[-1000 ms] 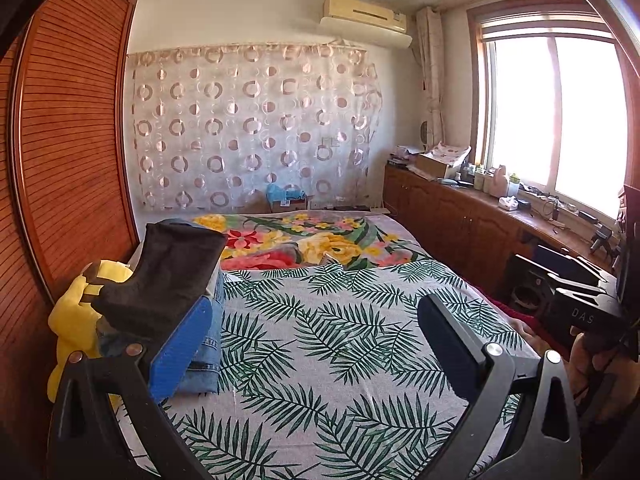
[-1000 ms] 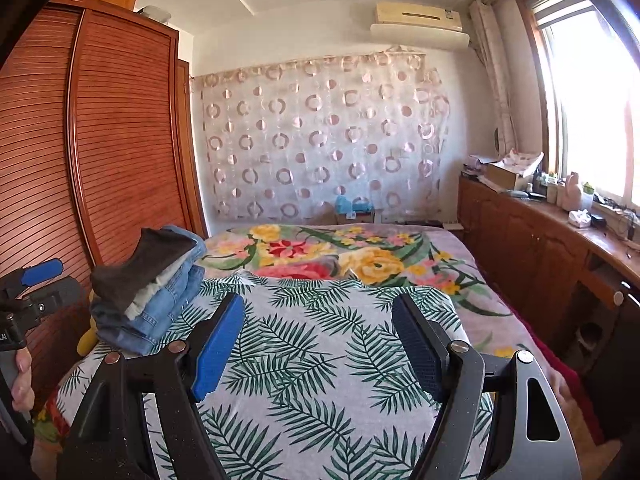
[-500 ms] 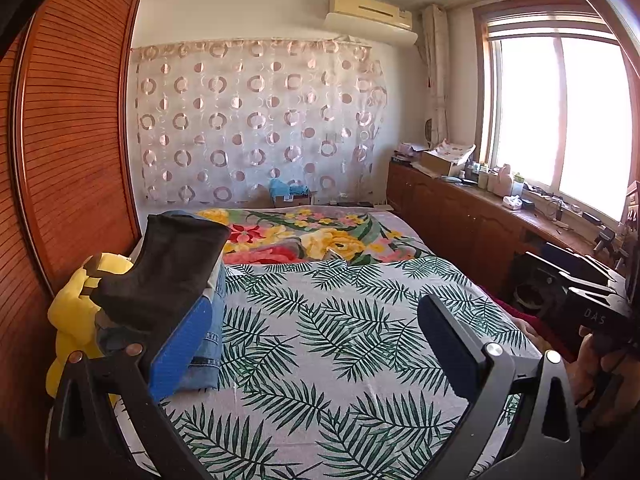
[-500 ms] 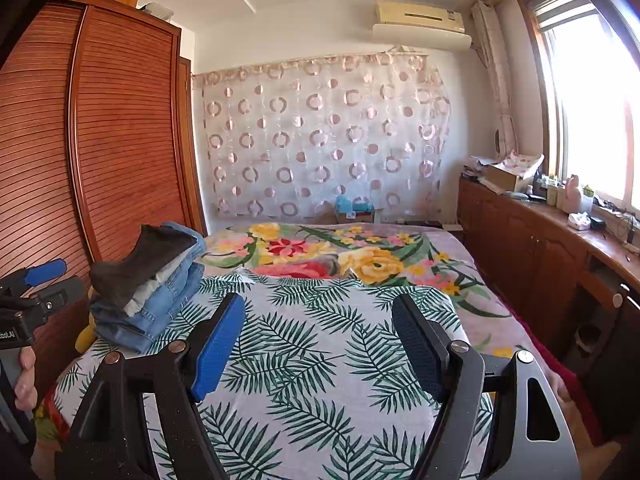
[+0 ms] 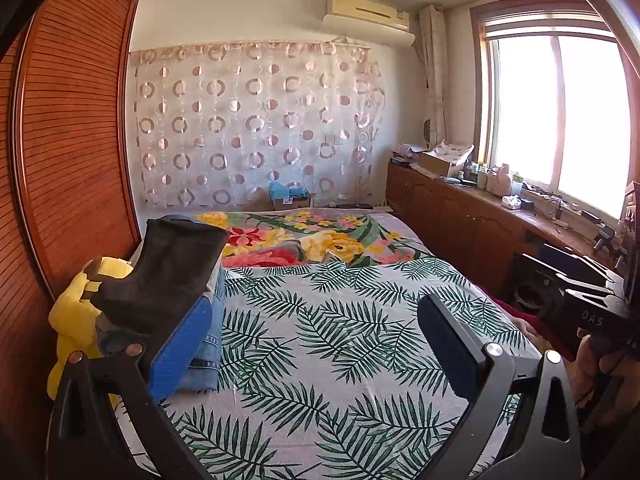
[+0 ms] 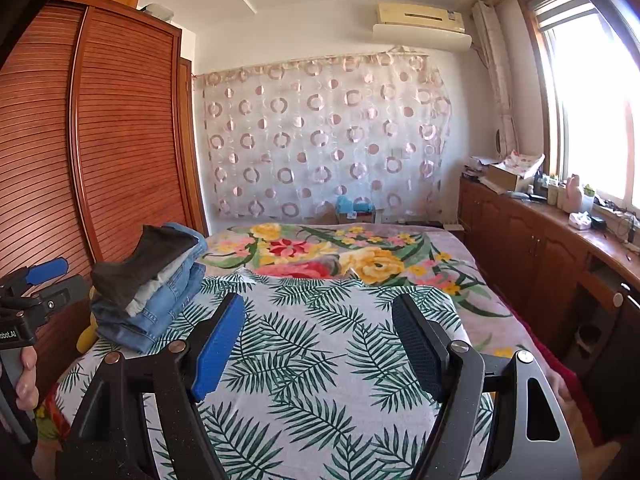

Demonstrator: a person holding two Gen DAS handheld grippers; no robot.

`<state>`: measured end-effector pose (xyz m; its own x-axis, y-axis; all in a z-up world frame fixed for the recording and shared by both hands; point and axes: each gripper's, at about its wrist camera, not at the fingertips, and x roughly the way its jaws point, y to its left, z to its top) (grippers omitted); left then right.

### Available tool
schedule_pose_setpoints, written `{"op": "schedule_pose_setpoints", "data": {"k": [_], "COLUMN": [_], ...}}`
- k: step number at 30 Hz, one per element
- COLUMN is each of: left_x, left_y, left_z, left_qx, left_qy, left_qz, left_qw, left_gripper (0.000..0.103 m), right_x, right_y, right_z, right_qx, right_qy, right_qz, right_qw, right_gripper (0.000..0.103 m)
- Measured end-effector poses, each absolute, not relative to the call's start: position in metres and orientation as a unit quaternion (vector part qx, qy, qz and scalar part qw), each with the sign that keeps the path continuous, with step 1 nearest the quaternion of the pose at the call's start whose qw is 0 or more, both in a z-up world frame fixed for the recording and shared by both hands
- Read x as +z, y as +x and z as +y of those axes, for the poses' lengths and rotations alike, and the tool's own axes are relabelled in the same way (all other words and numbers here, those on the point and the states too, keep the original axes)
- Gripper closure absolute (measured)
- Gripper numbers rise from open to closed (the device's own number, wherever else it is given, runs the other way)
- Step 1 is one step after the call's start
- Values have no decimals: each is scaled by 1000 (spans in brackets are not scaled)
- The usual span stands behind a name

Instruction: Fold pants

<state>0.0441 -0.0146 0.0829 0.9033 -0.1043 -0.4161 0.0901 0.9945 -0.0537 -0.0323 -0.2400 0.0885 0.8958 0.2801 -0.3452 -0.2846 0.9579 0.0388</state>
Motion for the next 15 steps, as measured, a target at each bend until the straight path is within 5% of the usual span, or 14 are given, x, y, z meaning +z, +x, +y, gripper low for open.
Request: {"op": "schedule_pose_setpoints", "data": {"k": [15], "left_x": [85], "left_y": [49], "left_z": [-14], "left_qx": [-48], "left_qy": [-15], "left_qz": [212], "left_qw": [976], "left_gripper": [0], "right_x": [88], "right_y": [-33], "right_z": [-240], "right_qx": [145], "right_qy": [-6], "right_qz": [177], "right_qw": [973], "right_gripper": [25]}}
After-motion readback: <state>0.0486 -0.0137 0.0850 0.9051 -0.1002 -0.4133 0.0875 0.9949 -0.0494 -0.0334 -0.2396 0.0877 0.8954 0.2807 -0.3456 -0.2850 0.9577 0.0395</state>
